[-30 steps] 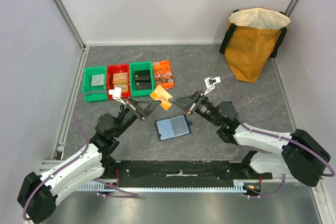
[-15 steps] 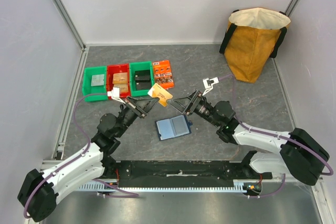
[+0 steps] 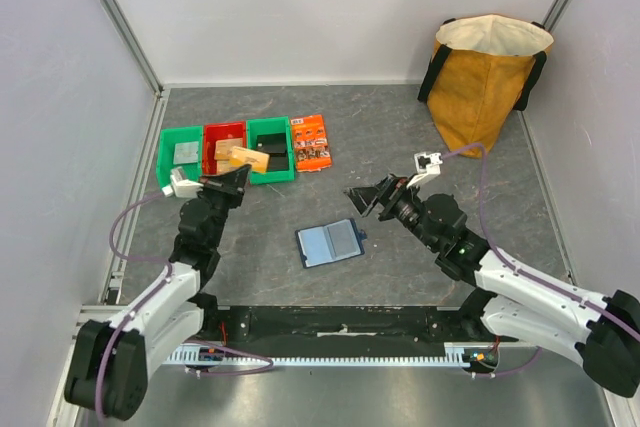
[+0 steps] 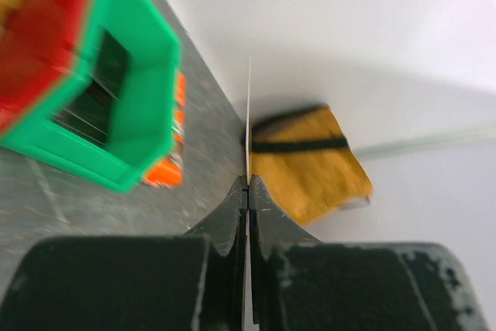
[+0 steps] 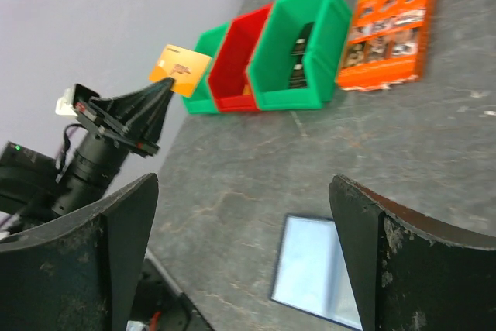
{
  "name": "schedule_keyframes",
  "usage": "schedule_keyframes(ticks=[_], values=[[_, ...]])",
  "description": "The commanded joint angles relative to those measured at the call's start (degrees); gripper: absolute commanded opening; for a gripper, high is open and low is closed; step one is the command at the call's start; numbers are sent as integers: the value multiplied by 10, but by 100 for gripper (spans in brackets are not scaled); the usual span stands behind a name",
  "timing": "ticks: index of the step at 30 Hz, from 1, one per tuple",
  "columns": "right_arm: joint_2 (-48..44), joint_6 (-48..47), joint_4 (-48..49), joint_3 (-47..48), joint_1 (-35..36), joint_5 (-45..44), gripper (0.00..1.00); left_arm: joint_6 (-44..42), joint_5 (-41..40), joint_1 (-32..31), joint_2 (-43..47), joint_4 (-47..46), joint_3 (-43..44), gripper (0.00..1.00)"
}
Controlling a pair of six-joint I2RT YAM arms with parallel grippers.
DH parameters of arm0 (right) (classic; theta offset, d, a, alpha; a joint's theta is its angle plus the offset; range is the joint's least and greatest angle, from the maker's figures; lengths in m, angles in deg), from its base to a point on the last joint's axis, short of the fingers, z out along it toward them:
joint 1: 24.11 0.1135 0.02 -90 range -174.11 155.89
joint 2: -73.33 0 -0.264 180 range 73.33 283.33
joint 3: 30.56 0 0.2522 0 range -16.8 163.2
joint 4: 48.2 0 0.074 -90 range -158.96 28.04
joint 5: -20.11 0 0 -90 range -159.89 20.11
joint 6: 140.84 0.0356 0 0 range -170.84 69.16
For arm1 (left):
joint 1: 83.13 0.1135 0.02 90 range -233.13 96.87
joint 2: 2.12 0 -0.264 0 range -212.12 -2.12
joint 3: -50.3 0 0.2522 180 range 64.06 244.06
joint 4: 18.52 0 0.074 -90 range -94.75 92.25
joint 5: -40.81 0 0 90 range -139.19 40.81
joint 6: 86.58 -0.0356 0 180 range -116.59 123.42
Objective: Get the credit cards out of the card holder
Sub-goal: Place the credit card in the storage box.
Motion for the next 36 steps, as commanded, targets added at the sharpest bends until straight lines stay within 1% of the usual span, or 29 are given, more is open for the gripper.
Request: schedule_keyframes(ticks=[1, 4, 7, 9, 12, 18, 21, 28, 36], values=[[-25, -75, -92, 29, -2, -65, 98, 55, -6, 88, -78, -46, 11, 2], [-38, -100, -105, 33, -2, -70, 98, 64, -6, 128, -155, -76, 32, 2], [-40, -118, -114, 35, -3, -73, 98, 73, -1, 154, -249, -101, 72, 2], [-38, -127, -117, 37, -4, -75, 98, 68, -9, 161, -302, -111, 108, 2], [-37, -138, -120, 39, -8, -70, 98, 64, -33, 168, -357, -124, 149, 2], [-38, -146, -127, 37, -20, -65, 98, 87, -48, 173, -466, -116, 225, 2], [-39, -147, -131, 36, -30, -58, 98, 106, -54, 176, -496, -102, 246, 2], [-34, -142, -131, 37, -51, -33, 98, 108, -66, 177, -530, -53, 274, 2], [-35, -132, -129, 37, -65, -8, 98, 101, -33, 177, -582, -18, 327, 2]])
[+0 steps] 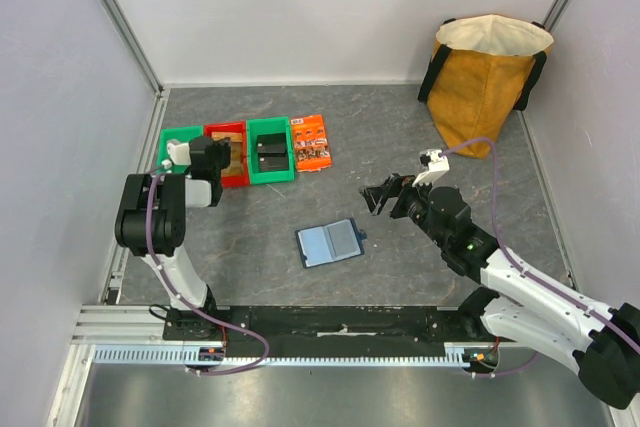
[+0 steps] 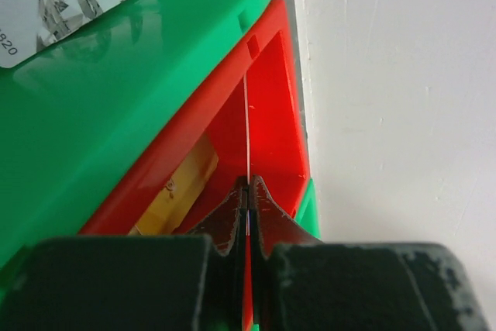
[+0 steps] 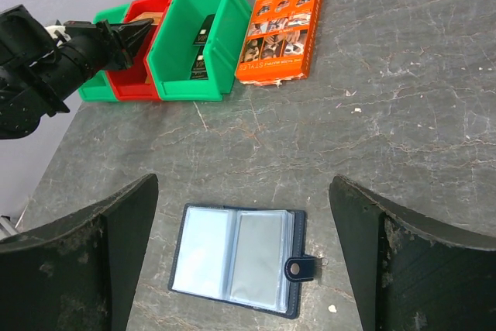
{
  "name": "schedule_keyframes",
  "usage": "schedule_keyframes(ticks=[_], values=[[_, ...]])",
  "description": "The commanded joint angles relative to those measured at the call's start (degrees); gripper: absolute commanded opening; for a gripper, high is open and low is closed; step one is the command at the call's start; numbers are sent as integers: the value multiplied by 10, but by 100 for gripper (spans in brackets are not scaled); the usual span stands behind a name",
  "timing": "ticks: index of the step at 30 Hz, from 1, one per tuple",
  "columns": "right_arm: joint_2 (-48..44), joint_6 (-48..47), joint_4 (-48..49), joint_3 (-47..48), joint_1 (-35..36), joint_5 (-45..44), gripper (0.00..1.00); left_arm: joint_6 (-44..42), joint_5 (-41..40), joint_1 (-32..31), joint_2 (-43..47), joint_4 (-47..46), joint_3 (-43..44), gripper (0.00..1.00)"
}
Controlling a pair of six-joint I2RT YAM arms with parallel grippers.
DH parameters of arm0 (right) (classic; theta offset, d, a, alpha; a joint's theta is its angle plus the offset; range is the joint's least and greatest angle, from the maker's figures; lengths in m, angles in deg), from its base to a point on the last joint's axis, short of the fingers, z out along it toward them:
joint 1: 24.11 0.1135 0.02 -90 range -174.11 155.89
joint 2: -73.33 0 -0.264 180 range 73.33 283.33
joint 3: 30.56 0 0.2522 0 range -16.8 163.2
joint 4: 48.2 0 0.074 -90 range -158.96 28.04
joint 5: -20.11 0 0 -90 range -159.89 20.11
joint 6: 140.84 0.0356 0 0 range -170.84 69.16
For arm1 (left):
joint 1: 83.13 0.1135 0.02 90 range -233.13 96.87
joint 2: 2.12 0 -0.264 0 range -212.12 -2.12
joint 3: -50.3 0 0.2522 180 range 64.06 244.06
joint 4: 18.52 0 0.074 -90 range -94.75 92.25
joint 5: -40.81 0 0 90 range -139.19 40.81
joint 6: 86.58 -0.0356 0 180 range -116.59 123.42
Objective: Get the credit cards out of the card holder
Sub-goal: Place the credit card in the storage box.
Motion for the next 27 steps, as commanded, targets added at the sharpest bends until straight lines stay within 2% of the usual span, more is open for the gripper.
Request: schedule_keyframes(ticks=[1, 2, 6, 9, 11, 16, 22, 27], values=[[-6, 2, 9, 24, -7, 17, 98, 11, 4, 0, -23, 21, 33, 2], [-6, 2, 7, 24, -7, 17, 98, 10, 4, 0, -24, 28, 35, 6], [-17, 3, 3, 24, -10, 17, 98, 3, 5, 0, -10, 66, 38, 33], [-24, 4, -3, 26, -11, 18, 98, -7, 9, 0, 11, 94, 36, 47], [-31, 8, -7, 26, -11, 19, 98, -10, 12, 0, 31, 112, 32, 53], [-49, 11, -20, 28, -11, 23, 98, -10, 26, 0, 91, 152, 9, 65], [-38, -4, -76, 49, -11, 27, 98, -47, 66, 0, 210, 194, -36, 67], [25, -32, -155, 96, -11, 47, 98, -144, 137, -30, 338, 249, -61, 68]])
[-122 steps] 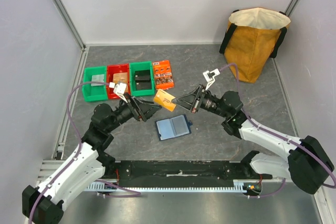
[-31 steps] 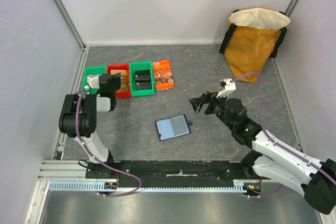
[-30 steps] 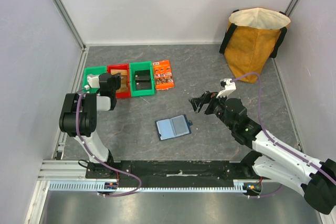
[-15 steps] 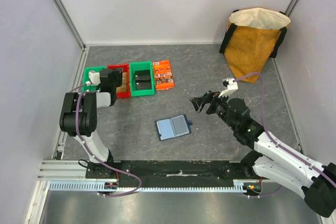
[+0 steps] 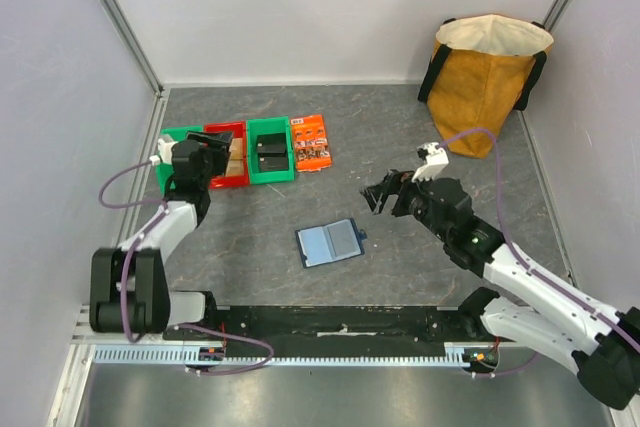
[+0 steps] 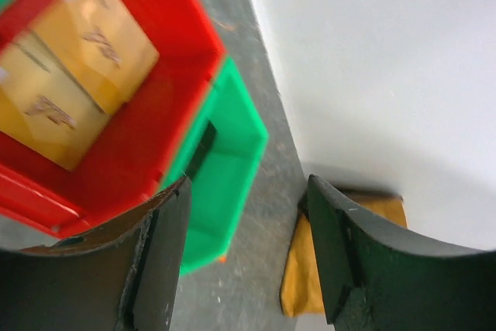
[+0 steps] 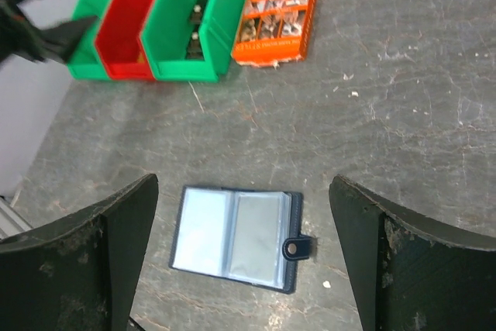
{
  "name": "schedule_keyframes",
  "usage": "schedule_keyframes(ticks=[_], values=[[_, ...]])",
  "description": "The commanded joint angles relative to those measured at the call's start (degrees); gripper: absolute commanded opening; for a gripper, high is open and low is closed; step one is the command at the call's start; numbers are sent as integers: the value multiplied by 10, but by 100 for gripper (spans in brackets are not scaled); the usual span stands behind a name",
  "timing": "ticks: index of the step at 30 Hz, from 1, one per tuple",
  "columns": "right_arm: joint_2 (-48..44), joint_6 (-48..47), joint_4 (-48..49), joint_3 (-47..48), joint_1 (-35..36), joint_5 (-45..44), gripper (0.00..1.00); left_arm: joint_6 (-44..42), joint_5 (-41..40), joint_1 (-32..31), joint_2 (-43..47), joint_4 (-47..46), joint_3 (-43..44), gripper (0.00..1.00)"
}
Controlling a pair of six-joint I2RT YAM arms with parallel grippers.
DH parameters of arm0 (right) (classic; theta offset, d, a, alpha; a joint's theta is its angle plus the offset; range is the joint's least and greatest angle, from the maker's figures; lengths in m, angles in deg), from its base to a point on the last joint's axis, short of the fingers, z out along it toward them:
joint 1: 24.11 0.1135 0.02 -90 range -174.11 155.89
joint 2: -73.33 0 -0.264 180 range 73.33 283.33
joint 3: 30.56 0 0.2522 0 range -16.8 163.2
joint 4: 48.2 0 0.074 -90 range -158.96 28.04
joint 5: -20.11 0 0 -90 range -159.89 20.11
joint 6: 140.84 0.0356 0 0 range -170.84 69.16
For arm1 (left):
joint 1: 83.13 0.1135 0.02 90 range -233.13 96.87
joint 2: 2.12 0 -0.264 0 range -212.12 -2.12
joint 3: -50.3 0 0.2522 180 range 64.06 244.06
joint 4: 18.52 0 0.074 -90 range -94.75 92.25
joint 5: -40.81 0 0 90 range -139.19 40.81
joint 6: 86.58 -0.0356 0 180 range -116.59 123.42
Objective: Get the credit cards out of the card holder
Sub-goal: Place the credit card in the storage box, then remove the credit card from the card holder.
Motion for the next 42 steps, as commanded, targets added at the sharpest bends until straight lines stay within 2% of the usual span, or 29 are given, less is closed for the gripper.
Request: schedule_keyframes(ticks=[1, 6, 11, 16, 19, 27, 31, 42], values=[[57, -33, -81, 60, -2, 34, 98, -124, 76, -36, 107, 60, -14, 68], [141, -55, -108, 98, -1, 107, 89, -235, 96, -162, 211, 158, -17, 68], [214, -75, -135, 138, 6, 146, 79, -261, 111, -289, 257, 218, -48, 65], [283, -85, -162, 175, 25, 149, 69, -257, 121, -364, 251, 223, -71, 59], [319, -88, -174, 196, 36, 141, 62, -269, 109, -405, 216, 221, -66, 55], [404, -93, -204, 232, 54, 109, 47, -309, 86, -436, 94, 266, -36, 38], [432, -91, -206, 237, 55, 109, 46, -323, 82, -440, 58, 282, -35, 30], [465, -84, -194, 231, 64, 107, 40, -328, 57, -446, 11, 334, -29, 20]])
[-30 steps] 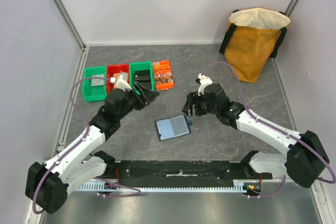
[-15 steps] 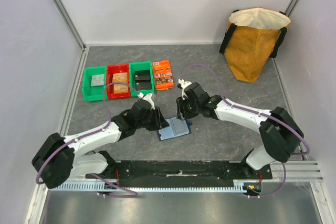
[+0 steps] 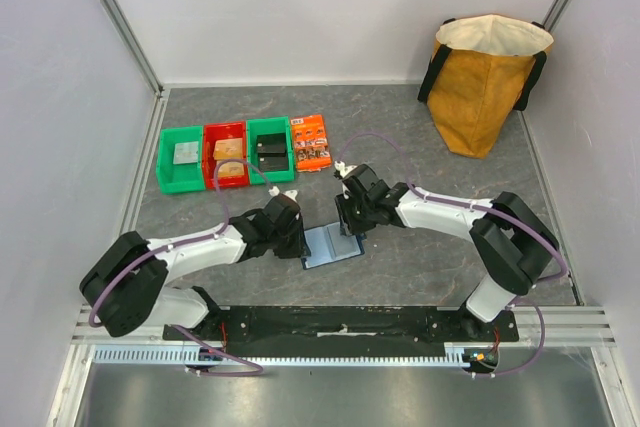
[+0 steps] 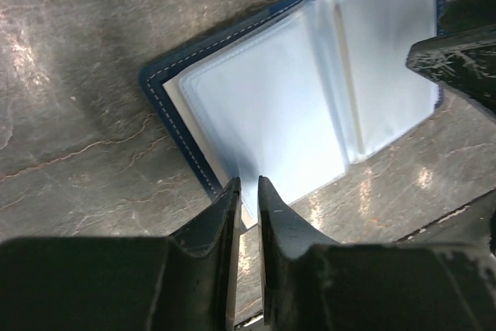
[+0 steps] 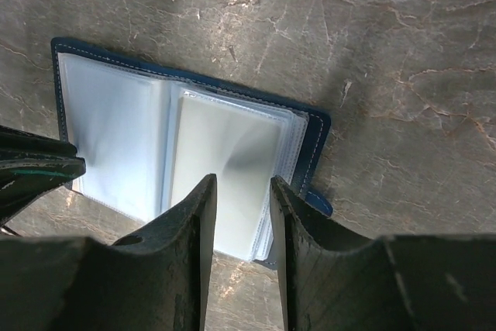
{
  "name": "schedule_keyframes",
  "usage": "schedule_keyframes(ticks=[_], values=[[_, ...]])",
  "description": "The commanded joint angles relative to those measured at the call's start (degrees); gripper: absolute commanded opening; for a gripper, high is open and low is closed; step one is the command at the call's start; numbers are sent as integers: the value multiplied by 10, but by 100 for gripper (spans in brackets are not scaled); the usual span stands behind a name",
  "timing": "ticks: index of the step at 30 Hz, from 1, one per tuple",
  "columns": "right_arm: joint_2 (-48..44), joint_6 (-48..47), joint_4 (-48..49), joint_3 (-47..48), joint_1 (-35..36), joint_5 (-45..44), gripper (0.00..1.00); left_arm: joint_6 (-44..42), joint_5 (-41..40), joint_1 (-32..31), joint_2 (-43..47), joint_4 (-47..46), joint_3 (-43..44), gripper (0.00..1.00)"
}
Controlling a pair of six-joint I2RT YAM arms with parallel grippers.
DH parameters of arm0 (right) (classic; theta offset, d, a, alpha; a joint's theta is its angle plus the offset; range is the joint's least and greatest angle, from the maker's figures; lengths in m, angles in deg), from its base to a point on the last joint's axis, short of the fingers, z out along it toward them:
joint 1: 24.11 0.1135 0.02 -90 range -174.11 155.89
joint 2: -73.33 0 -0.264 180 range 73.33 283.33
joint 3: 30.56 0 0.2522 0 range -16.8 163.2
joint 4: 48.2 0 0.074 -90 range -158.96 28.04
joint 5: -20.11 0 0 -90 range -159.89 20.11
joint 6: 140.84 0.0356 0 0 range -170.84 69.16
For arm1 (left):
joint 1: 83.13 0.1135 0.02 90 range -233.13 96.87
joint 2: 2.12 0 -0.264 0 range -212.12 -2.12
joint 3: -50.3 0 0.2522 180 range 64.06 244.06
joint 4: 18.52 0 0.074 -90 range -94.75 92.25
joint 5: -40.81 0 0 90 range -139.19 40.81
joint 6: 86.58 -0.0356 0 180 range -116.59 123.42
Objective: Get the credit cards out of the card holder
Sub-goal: Remove the credit card from the card holder.
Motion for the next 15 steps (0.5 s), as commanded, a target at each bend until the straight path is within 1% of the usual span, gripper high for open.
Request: schedule_keyframes(ticks=[1, 9, 15], values=[[10, -1, 9, 17, 5, -7, 40, -23, -16, -7, -15, 22, 18, 19], [18, 3, 11, 10, 9, -6, 38, -14, -12, -8, -24, 21, 10, 15], [16, 6, 27, 9, 14, 27, 36, -12, -3, -9, -26, 15, 10, 14]])
